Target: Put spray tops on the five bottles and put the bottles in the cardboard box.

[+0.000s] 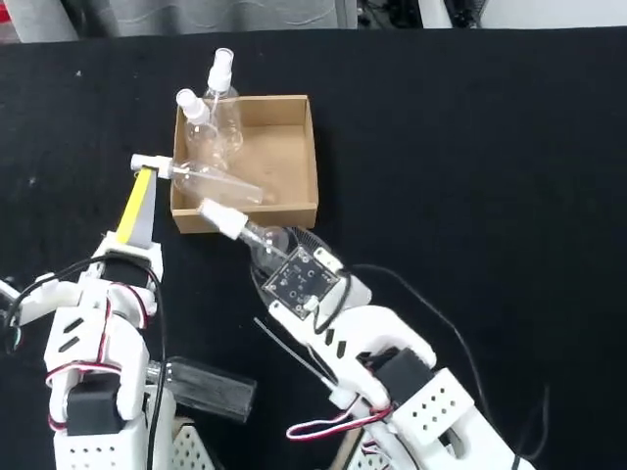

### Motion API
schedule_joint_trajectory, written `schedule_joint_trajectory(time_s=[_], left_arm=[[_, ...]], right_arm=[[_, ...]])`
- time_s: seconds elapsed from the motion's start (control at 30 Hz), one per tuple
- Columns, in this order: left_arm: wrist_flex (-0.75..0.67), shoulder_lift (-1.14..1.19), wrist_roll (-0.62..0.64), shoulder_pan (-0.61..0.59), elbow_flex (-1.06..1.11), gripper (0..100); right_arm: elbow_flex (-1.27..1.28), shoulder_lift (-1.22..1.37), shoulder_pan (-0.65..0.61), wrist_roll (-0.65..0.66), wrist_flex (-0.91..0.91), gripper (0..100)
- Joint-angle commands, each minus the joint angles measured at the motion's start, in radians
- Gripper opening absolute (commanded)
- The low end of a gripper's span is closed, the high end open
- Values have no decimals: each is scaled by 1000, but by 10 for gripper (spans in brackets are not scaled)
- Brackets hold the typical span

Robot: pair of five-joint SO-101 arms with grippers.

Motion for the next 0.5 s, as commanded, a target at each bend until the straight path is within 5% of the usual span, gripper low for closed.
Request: schedule_joint_trajectory(time_s=[0.0,0.27,0.47], left_arm=[[-25,-2,9,-8,-13,299],[-20,-2,9,-8,-13,299],[-71,-2,5,-7,30,299]], right_arm=[[-120,-41,-11,-8,-29,113],[-206,-41,-17,-8,-31,113],[-234,-41,-152,-8,-29,113]])
